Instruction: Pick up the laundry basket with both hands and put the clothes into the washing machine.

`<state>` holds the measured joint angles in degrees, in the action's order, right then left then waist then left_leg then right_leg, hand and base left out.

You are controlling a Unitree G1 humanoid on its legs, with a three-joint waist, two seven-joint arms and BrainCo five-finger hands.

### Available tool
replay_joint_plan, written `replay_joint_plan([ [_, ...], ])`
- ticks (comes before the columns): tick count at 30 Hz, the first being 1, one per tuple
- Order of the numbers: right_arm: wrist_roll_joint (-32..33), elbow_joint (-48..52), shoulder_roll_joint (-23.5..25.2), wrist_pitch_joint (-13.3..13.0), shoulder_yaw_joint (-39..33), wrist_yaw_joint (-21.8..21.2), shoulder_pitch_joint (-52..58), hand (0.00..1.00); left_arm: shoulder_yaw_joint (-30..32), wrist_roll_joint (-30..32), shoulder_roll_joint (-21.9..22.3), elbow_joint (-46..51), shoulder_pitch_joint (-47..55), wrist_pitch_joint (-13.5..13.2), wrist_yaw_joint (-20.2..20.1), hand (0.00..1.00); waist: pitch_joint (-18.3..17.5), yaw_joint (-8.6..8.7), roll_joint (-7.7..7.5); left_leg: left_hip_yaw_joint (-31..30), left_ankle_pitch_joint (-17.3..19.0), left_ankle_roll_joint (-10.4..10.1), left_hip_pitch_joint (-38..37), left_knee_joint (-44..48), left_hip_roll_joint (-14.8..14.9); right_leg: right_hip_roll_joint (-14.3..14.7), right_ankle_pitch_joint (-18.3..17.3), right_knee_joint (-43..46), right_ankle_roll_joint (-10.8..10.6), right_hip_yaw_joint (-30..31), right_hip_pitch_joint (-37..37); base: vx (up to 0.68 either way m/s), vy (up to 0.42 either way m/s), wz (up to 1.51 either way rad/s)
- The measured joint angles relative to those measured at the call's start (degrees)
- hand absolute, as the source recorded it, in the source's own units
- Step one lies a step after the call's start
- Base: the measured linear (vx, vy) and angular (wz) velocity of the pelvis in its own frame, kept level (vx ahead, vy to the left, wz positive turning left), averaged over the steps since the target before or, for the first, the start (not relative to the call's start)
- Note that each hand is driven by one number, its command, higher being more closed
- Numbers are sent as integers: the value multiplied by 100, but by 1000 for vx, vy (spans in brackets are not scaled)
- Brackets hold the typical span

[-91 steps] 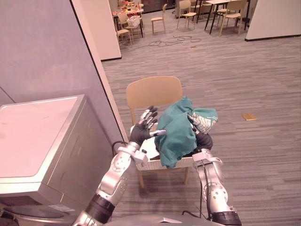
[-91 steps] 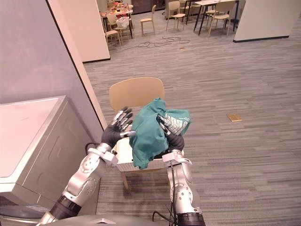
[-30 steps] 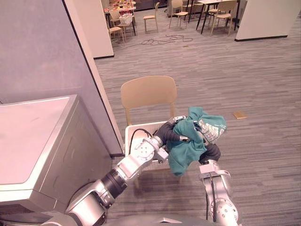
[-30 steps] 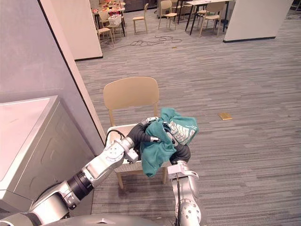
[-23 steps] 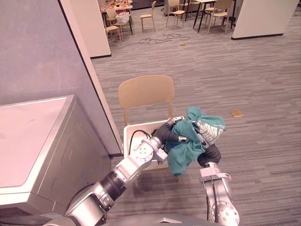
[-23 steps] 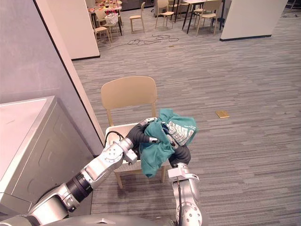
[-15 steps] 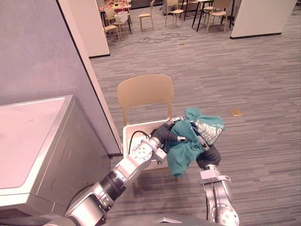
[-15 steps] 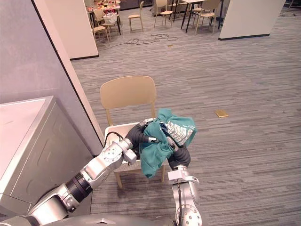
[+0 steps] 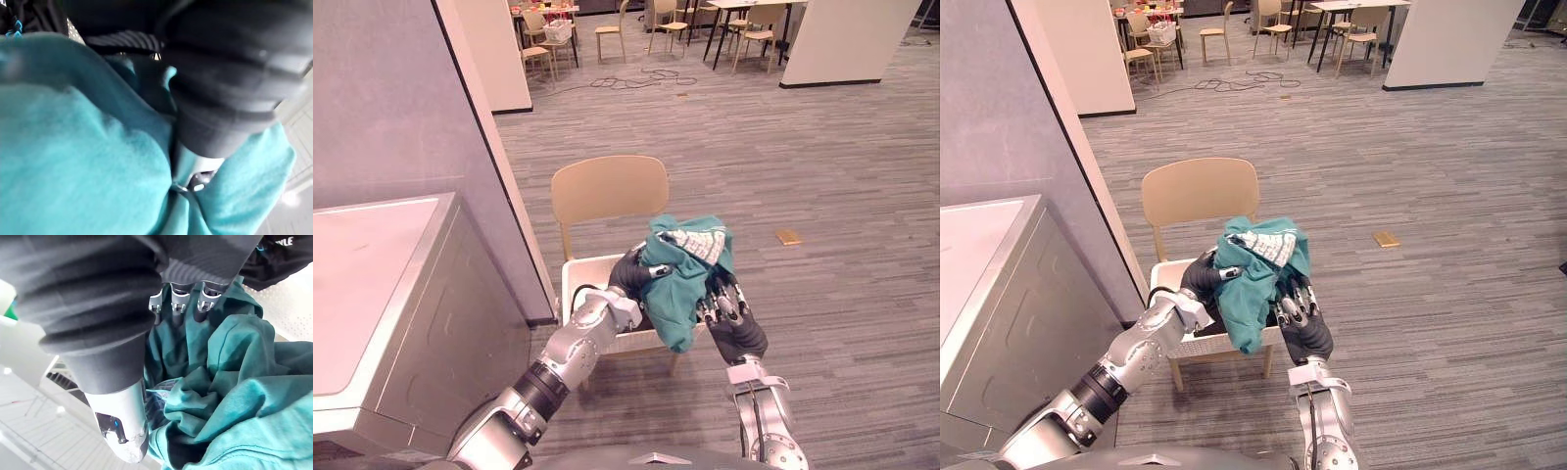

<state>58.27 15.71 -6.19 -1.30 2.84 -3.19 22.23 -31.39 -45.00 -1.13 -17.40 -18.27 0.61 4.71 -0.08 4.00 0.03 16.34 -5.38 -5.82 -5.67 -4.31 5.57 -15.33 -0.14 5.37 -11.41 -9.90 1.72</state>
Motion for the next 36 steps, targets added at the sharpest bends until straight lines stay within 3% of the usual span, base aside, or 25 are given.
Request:
replay_joint_plan([
  [16,105,-119,16,-10,136,0,-4,0,904,-757,25,0,252,-247,258,100,-45,-11,-44,67,4,1,-23,-5,1,12,48,-68,11,54,3,-12,2,-1],
  [21,105,-119,136,-20,111,3,-5,0,1231,-886,19,59,254,-364,281,100,-89,-11,-131,88,4,1,-24,-5,0,17,74,-102,21,75,4,-12,3,-1],
  [29,103,-118,171,-20,0,4,-20,0,2081,-858,-44,1031,252,-538,364,100,-107,22,-106,119,4,1,-53,-4,0,24,86,-100,40,116,5,-8,1,-1],
  [36,89,-117,257,-1,-383,-10,-20,0,3353,-442,-355,2222,253,-830,491,100,-166,19,-2,123,6,-1,-109,-4,1,26,72,-99,70,122,57,0,0,0],
])
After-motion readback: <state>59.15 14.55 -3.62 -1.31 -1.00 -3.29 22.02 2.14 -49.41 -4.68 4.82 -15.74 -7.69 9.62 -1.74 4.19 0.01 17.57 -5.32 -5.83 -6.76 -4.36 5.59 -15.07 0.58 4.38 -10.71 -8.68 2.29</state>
